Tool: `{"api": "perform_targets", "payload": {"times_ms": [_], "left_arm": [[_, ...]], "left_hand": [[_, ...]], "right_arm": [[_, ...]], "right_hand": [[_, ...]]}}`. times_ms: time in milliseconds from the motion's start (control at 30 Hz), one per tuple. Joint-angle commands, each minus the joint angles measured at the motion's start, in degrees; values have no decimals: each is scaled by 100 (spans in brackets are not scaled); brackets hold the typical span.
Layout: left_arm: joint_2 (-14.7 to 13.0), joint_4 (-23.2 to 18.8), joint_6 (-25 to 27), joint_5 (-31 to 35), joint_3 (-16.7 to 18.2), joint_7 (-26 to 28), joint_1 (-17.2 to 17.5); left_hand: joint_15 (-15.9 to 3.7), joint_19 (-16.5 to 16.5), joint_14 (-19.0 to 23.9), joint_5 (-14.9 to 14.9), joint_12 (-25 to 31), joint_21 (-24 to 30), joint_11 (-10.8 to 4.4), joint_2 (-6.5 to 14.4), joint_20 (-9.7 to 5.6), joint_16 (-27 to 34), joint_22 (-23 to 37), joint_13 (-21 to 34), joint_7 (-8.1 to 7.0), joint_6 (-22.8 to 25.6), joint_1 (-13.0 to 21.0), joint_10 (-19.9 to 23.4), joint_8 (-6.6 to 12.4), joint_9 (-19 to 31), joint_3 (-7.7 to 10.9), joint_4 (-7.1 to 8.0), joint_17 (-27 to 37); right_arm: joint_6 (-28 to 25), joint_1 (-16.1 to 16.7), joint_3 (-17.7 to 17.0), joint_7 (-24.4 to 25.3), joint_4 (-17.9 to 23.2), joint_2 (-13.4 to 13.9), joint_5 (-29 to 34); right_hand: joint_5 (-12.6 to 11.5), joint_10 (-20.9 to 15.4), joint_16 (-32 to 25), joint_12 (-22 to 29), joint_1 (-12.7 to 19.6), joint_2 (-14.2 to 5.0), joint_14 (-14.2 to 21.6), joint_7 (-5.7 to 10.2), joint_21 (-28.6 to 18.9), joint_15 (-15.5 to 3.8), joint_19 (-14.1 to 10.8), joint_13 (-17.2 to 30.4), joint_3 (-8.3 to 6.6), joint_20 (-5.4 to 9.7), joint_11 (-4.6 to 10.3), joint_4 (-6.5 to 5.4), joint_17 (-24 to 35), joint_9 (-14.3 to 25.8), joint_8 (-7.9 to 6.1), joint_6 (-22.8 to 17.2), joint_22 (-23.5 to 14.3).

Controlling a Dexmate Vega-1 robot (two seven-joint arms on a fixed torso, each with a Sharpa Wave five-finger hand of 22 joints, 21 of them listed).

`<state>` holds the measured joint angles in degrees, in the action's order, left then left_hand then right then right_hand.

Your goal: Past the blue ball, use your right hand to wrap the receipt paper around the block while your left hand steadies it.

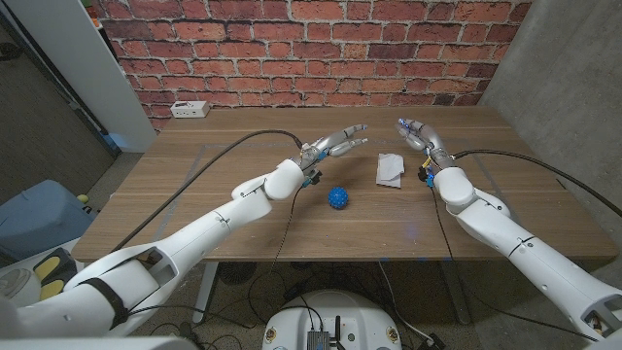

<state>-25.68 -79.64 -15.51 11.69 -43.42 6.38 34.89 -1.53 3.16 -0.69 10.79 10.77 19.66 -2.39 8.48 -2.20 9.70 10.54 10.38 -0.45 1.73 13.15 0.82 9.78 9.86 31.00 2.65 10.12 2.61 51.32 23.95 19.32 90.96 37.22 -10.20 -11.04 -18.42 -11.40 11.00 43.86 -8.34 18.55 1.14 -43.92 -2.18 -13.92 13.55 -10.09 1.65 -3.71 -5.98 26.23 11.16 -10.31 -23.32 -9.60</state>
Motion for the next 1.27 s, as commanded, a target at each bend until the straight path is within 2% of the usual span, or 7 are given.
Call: {"api": "perform_targets", "payload": {"times_ms": [33, 133, 400, 867, 967, 1100, 1267], "left_arm": [[136, 242, -503, -1369, 489, -71, 377], [129, 223, -595, -1740, 640, -149, 501], [-14, 132, -709, -2531, 923, -557, 729], [-361, 318, -1184, -3902, 1428, -1690, 998], [-444, 382, -1206, -4150, 1529, -1926, 1031], [-534, 578, -1223, -4306, 1614, -2166, 998], [-469, 950, -1183, -4569, 1694, -2423, 893]], "left_hand": [[-56, -114, -247, 17, -72, -77, -35, 241, -28, 13, 0, -8, -43, -258, -79, -298, -27, 4, 82, 231, 27], [-84, -211, -368, 29, -72, -142, -47, 214, -30, 12, -4, -12, -70, -438, -114, -429, -34, 1, 108, 333, 22], [-92, -302, -510, 32, -73, -207, -38, 145, -74, 4, -9, -15, -83, -562, -147, -580, -21, -2, 106, 393, 14], [-102, -177, -414, 32, 9, -203, -72, 6, -91, 58, -18, -18, -49, -488, -158, -483, 42, -5, 67, 372, -15], [-100, -157, -396, 34, 18, -204, -73, -6, -82, 61, -19, -18, -38, -466, -154, -463, 51, -5, 66, 363, -19], [-100, -145, -361, 36, 28, -209, -78, -21, -84, 69, -20, -19, -49, -451, -148, -441, 55, -6, 63, 351, -24], [-98, -136, -361, 37, 28, -216, -70, -38, -73, 63, -20, -19, -47, -448, -140, -440, 54, -5, 61, 335, -29]], "right_arm": [[1013, 69, -172, -460, -460, -292, -775], [1232, 137, -206, -541, -486, -370, -940], [1604, 324, -273, -668, -462, -602, -1345], [2399, 700, -458, -284, -327, -1220, -1619], [2542, 830, -578, 64, -247, -1361, -1494], [2268, 1085, -692, 739, 175, -1386, -1038], [2257, 1233, -576, 989, 376, -1594, -824]], "right_hand": [[43, 97, 42, -18, -275, -67, -155, -64, 79, 61, -16, -42, 29, 11, 16, -132, -72, -10, 10, 132, -4], [65, 120, 57, -19, -444, -66, -244, -87, 136, 59, 15, -70, 75, 12, 3, -204, -119, -15, 4, 179, 0], [51, 228, 68, -36, -820, -97, -409, -109, 269, 51, 73, -132, 167, 81, 7, -332, -234, -30, 10, 311, 7], [34, 245, 46, -16, -1085, -15, -430, -176, 359, 107, 31, -174, 261, 42, -100, -344, -352, -41, -18, 340, 14], [24, 153, 23, 26, -1269, 103, -386, -208, 424, 111, -14, -198, 364, 10, -115, -329, -447, -46, -86, 169, 15], [18, 124, 15, 36, -1311, 125, -366, -228, 447, 125, -14, -203, 385, -6, -124, -323, -474, -47, -90, 149, 15], [10, 124, 19, 34, -1357, 152, -369, -228, 505, 125, 58, -211, 409, -36, -137, -306, -515, -49, -82, 153, 13]]}}
